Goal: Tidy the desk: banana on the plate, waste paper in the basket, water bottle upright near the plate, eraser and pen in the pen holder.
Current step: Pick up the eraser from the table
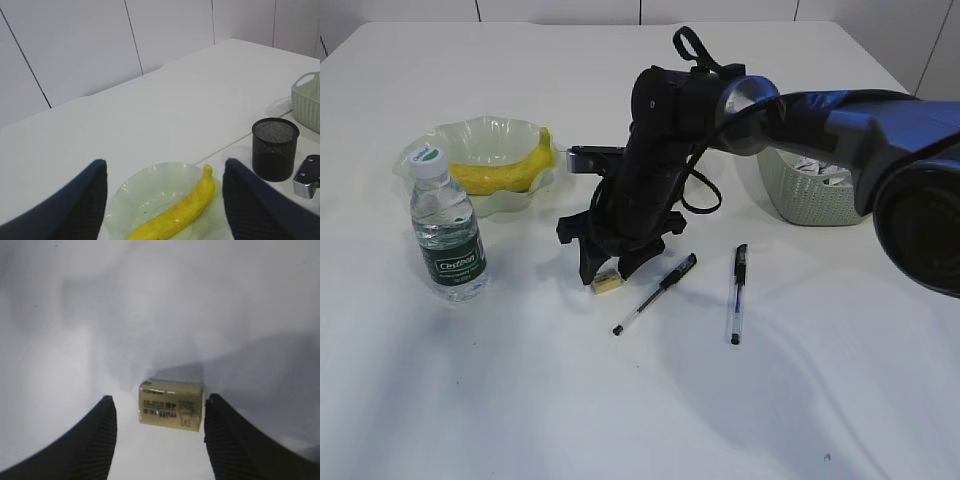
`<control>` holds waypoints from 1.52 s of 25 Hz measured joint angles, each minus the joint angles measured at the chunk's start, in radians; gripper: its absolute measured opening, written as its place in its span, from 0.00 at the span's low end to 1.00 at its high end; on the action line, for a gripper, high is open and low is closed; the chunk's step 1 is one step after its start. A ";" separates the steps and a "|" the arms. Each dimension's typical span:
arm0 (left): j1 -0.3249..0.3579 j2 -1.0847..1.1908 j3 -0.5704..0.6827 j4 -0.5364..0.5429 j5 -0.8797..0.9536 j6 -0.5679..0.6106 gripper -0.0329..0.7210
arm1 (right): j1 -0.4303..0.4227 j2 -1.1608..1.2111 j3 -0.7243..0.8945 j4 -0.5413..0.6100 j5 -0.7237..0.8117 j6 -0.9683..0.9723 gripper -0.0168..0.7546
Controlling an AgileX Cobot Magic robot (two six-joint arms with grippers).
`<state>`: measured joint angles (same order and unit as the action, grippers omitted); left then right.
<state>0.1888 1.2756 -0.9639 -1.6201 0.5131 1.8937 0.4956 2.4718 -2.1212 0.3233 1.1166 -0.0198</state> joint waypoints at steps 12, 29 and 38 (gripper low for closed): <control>0.000 0.000 0.000 0.000 0.000 0.000 0.71 | 0.000 0.002 0.000 -0.012 -0.020 0.000 0.57; 0.000 0.000 0.000 0.002 0.012 -0.002 0.71 | 0.000 0.002 0.000 -0.021 0.029 0.000 0.57; 0.000 0.000 0.000 0.024 0.037 -0.010 0.71 | 0.000 0.002 -0.015 -0.025 0.038 0.012 0.57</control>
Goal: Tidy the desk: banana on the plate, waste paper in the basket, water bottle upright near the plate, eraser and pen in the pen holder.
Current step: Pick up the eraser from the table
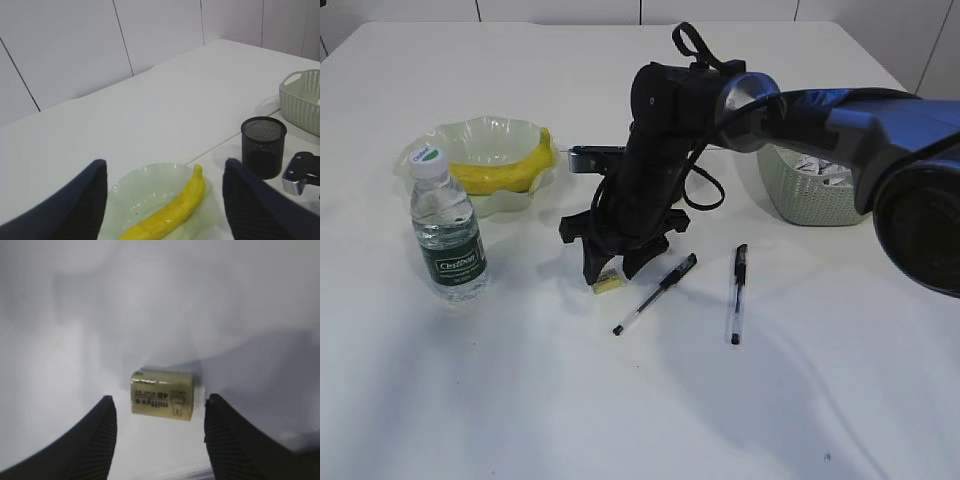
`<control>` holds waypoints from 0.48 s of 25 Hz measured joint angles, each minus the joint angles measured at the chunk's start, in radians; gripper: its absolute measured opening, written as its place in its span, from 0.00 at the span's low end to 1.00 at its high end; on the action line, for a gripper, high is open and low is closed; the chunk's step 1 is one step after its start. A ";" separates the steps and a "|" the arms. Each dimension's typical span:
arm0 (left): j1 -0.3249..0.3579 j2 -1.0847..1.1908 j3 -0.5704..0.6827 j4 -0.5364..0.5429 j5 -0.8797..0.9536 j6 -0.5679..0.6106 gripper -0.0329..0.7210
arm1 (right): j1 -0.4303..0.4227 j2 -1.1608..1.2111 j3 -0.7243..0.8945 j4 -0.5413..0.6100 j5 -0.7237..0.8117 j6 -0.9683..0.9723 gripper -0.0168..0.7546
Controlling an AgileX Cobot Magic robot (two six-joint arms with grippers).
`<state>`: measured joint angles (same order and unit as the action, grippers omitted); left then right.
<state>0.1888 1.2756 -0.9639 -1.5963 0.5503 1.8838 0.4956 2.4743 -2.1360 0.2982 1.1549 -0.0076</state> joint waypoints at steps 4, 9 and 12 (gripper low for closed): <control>0.000 0.000 0.000 0.009 0.015 -0.018 0.71 | 0.000 0.000 -0.017 0.000 -0.002 0.008 0.57; 0.000 0.000 0.000 0.013 0.017 -0.022 0.71 | 0.000 0.000 -0.019 0.000 -0.008 0.008 0.57; 0.000 0.000 0.000 0.015 0.022 -0.022 0.71 | 0.000 0.000 -0.019 0.000 -0.015 0.008 0.57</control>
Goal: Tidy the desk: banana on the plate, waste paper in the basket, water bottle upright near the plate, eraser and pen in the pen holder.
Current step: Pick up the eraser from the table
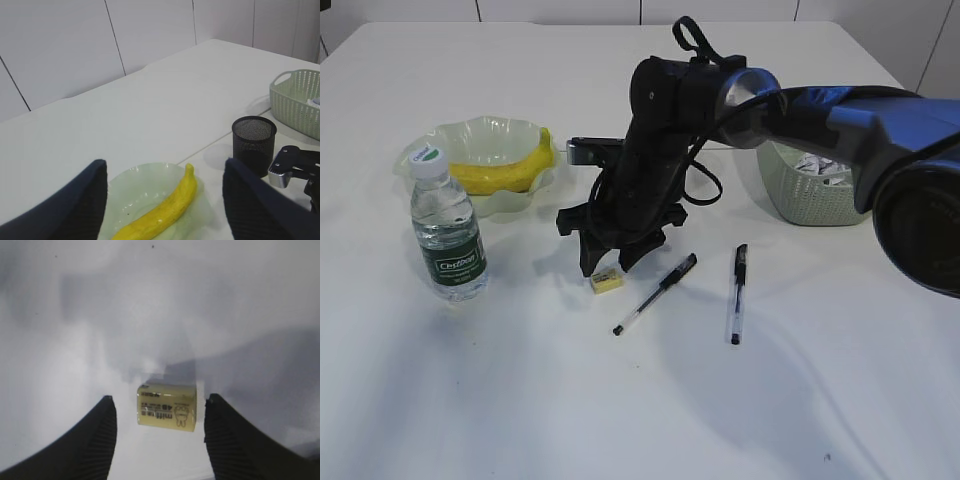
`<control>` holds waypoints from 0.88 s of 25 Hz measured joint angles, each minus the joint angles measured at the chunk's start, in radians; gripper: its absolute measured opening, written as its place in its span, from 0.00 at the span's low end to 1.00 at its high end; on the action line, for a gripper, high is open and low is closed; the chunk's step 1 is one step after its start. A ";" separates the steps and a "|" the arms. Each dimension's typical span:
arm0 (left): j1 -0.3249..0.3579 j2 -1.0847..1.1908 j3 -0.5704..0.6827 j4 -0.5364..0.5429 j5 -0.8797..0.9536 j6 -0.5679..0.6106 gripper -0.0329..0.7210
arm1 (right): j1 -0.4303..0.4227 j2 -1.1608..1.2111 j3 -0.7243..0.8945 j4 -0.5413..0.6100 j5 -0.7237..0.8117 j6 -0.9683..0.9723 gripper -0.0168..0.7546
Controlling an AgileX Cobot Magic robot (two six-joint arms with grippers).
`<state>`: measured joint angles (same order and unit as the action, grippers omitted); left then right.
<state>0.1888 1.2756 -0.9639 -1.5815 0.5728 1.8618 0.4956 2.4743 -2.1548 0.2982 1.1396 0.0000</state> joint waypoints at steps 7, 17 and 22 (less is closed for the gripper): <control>0.000 0.000 0.000 0.002 0.012 -0.001 0.71 | 0.000 0.000 0.000 0.002 -0.005 0.000 0.57; 0.000 0.000 0.000 0.002 0.013 -0.001 0.71 | 0.000 0.001 0.000 0.018 -0.043 0.000 0.57; 0.000 0.000 0.000 0.002 0.013 -0.001 0.71 | 0.000 0.017 0.000 0.020 -0.042 0.000 0.57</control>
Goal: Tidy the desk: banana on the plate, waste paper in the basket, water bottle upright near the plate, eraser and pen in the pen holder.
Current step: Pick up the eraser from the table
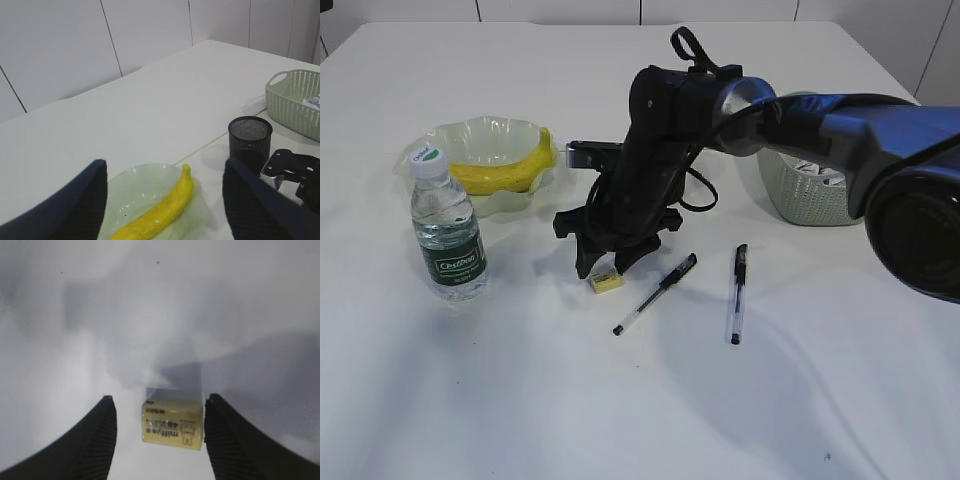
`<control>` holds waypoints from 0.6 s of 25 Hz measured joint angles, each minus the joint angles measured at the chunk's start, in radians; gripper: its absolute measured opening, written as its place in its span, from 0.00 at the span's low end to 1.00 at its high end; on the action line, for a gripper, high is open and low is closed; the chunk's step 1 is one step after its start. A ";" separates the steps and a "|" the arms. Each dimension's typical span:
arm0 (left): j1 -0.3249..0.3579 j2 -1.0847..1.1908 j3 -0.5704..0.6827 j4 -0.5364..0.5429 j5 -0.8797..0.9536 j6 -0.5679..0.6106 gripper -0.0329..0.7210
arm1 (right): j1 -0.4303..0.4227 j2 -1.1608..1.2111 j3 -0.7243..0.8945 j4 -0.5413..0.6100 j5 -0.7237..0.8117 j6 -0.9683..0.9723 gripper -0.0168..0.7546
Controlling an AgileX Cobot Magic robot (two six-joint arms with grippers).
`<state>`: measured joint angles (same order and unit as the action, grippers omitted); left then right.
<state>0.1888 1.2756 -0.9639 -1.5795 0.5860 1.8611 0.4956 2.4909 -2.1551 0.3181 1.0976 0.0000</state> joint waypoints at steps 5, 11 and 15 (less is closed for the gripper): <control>0.000 0.000 0.000 0.000 0.001 0.000 0.71 | 0.000 0.005 -0.002 0.000 0.006 0.000 0.57; 0.000 0.000 0.000 0.000 0.002 0.000 0.71 | 0.000 0.011 -0.002 -0.004 0.051 0.000 0.57; 0.000 0.000 0.000 0.000 0.002 0.000 0.71 | 0.000 0.015 -0.002 -0.010 0.061 0.000 0.57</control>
<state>0.1888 1.2756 -0.9639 -1.5795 0.5884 1.8611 0.4956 2.5056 -2.1567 0.3077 1.1589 0.0000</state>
